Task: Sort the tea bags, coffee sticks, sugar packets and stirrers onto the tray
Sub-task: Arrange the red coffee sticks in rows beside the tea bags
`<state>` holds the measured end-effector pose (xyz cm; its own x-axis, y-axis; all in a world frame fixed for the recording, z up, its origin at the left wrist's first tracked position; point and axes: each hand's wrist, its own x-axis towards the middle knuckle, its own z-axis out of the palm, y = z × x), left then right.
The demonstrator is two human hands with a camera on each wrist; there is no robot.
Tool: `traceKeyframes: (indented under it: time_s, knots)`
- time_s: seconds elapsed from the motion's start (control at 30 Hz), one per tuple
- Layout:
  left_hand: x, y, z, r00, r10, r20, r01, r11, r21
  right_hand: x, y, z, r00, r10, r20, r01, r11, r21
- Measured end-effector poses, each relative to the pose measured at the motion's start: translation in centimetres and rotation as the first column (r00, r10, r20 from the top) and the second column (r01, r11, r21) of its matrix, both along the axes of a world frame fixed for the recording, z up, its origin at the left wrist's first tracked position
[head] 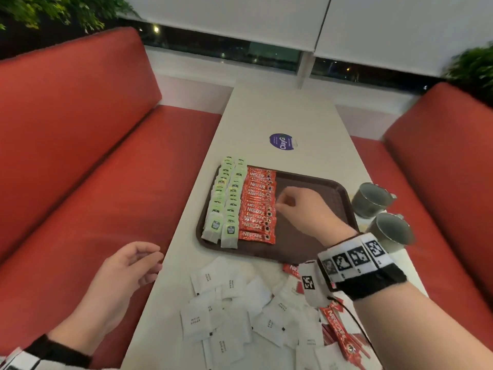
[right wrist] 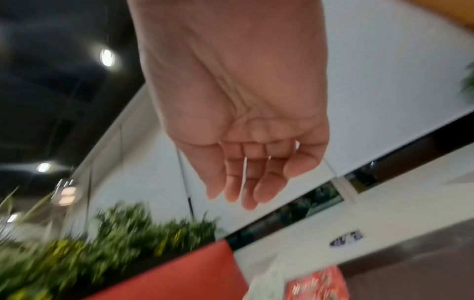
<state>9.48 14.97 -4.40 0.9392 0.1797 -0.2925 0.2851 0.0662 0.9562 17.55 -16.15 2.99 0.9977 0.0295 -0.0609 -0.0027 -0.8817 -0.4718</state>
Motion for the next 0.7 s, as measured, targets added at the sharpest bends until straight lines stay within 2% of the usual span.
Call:
traceKeyframes:
  time_s: [0.1,0.17,0.3,0.43,0.53,0.63,0.7]
  knots:
    - [0.3,-1.0,0.2,0.998,-0.060,0.001,0.060,0.996,0.061,-6.5,-5.0,2.0,0.985,-0.153,0.084,0.139,0.978,0.155]
    - [0.5,-2.5,0.3,0.990,-0.138,-0.005,0.138,0.983,0.124,-10.7,-8.4,1.5,0.949,-0.305,0.080,0.282,0.935,0.218]
    - [0.7,-6.9,0.5,0.940,-0.339,-0.035,0.335,0.902,0.274,-17.3,-13.6,-2.0,0.866,-0.499,-0.014,0.493,0.850,0.188]
    - [0.2,-12.9,1.1,0.830,-0.555,-0.062,0.505,0.700,0.505,-21.3,-16.2,-5.2,0.851,-0.520,-0.068,0.524,0.846,0.097]
    - [0.1,-17.7,1.5,0.680,-0.728,-0.094,0.587,0.463,0.664,-22.5,-17.0,-6.8,0.868,-0.480,-0.130,0.486,0.874,0.018]
    - [-0.2,-21.9,1.2,0.535,-0.827,-0.171,0.619,0.246,0.746,-22.6,-17.9,-8.1,0.853,-0.496,-0.159,0.480,0.867,-0.130]
    - [-0.5,-24.3,0.9,0.479,-0.852,-0.210,0.603,0.147,0.784,-22.2,-18.5,-8.3,0.853,-0.501,-0.144,0.470,0.859,-0.203]
